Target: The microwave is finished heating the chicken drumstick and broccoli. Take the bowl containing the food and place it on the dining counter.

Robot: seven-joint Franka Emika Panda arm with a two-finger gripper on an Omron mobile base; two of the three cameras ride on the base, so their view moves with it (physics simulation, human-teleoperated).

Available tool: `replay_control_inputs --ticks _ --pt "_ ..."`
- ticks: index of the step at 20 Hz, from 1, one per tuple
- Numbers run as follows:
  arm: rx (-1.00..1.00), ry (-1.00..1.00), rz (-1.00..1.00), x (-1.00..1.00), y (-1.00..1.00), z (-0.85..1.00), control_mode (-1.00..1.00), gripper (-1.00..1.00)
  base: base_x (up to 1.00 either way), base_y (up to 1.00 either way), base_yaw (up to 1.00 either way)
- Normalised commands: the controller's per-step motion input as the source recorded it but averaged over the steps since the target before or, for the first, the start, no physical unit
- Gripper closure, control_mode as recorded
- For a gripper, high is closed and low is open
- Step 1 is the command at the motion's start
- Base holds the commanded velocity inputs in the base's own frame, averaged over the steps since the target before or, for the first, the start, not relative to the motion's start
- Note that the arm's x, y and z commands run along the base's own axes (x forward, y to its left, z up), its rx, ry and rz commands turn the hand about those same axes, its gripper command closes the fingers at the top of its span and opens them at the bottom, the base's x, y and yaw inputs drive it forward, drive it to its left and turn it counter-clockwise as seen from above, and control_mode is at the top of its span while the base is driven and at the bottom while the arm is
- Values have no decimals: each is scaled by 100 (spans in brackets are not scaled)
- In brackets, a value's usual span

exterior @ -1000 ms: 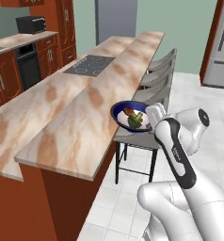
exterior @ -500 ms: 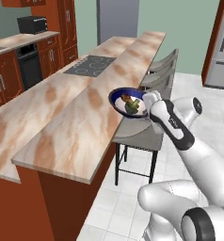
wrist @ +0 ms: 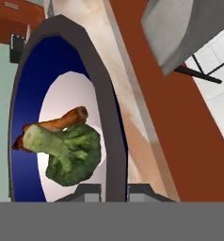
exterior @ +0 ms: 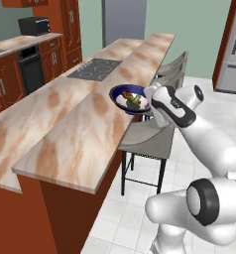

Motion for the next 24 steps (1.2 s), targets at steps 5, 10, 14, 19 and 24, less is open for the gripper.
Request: replay_control_inputs --ticks 5,10,14,19,24 --pt "-8 2 -1 40 24 -47 -100 100 0 0 0" --pt "0 0 -6 61 37 -16 -100 100 0 0 0" --pt "0 5 -4 84 22 -5 -100 100 0 0 0" --pt "0 13 0 62 0 -22 -100 100 0 0 0" --pt "-2 13 0 39 0 -23 -100 100 0 0 0"
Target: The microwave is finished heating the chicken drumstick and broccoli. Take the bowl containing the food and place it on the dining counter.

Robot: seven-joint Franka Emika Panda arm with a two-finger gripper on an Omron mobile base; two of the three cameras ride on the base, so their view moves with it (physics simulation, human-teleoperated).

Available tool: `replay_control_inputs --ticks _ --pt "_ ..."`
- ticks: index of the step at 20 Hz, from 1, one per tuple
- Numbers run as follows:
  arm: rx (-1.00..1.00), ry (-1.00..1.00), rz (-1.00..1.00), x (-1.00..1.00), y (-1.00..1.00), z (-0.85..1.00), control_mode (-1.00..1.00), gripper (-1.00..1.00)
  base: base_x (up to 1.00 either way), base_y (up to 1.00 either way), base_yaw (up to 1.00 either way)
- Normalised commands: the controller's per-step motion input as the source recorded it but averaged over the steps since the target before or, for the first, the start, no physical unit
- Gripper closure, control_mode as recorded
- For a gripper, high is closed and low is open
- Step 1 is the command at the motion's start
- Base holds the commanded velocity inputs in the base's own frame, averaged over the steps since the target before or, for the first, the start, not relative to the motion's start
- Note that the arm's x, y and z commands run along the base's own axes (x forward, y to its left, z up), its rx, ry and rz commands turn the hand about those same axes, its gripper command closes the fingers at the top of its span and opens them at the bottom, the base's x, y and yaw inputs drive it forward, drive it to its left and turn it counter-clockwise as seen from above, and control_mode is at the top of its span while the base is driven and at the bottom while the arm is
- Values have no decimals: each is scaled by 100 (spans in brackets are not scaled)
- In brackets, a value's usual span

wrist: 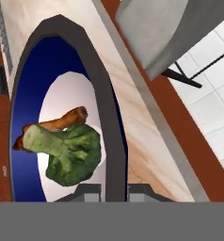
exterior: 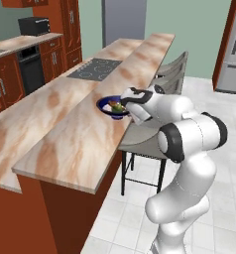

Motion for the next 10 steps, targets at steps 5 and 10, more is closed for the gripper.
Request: replay_control_inputs --ticks 5,10 --pt "-3 6 0 34 2 -20 -100 100 0 0 0" --pt "-4 1 0 44 12 -19 -100 100 0 0 0"
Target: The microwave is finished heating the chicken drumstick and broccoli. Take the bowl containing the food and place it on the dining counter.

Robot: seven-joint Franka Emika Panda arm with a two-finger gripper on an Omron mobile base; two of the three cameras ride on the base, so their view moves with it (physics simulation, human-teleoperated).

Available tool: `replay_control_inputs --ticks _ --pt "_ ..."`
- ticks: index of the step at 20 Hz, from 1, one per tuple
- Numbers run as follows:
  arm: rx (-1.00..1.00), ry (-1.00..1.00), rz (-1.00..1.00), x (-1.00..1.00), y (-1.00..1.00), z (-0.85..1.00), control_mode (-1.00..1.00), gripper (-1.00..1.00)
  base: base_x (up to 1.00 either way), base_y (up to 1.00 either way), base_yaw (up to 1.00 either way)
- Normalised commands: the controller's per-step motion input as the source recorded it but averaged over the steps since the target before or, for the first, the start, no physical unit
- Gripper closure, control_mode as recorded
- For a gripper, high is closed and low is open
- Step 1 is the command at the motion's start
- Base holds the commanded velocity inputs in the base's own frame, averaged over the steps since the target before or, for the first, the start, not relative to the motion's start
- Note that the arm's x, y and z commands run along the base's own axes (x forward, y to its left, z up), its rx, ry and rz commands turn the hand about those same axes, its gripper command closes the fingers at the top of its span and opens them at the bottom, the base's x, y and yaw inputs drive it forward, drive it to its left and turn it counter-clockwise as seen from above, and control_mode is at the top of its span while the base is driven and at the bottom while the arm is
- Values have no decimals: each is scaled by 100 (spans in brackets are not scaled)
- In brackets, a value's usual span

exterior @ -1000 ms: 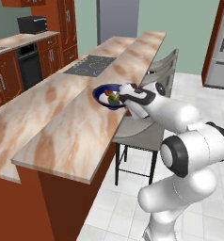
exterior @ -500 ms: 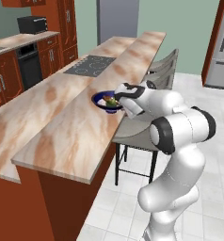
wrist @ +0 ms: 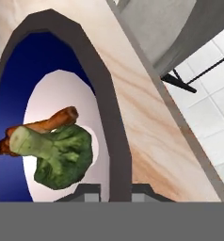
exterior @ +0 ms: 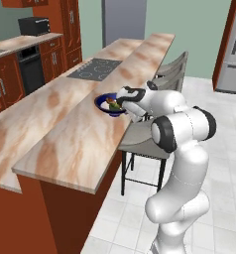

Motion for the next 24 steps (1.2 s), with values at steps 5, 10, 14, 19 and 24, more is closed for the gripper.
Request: replay_control_inputs --ticks 5,10,14,19,24 --pt "-3 0 -3 21 14 -7 -100 100 0 0 0" --pt "0 1 -5 -8 5 6 -100 -100 0 0 0" --pt "0 0 -2 -64 0 37 -100 -100 0 0 0" --pt "0 -1 0 -99 -13 73 -100 -100 0 0 0" --pt "0 -5 0 -100 -15 87 -100 -100 0 0 0"
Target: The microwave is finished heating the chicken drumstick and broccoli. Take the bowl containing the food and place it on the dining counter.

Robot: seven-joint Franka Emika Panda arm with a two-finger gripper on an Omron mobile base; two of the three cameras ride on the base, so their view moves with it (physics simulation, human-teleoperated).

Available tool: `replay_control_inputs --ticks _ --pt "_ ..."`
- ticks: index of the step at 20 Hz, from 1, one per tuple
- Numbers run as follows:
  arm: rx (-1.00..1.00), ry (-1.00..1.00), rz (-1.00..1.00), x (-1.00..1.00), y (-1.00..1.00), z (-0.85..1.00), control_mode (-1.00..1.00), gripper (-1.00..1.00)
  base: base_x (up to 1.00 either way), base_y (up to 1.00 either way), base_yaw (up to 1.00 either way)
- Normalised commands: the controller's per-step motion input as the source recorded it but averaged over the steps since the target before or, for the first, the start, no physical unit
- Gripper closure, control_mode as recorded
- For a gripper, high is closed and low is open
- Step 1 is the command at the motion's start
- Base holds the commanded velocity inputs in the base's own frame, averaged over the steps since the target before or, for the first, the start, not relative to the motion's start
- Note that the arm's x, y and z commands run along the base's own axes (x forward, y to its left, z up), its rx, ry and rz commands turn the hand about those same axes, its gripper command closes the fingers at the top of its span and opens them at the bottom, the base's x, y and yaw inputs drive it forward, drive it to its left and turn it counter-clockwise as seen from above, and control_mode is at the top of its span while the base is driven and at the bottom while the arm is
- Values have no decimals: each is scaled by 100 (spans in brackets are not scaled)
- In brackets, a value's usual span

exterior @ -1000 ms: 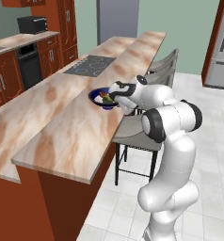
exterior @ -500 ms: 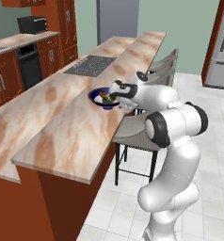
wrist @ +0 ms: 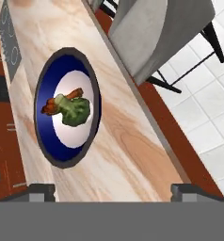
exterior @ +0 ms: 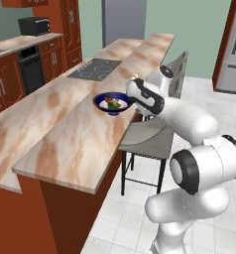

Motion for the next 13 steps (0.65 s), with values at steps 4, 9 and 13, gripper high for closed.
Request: replay_control_inputs --ticks 4,9,13 --pt "0 -10 0 -100 -8 90 -100 -100 0 0 0" --pt "0 -15 3 -100 -3 93 -100 -100 0 0 0" --pt "0 -18 8 -100 -2 84 -100 -100 0 0 0"
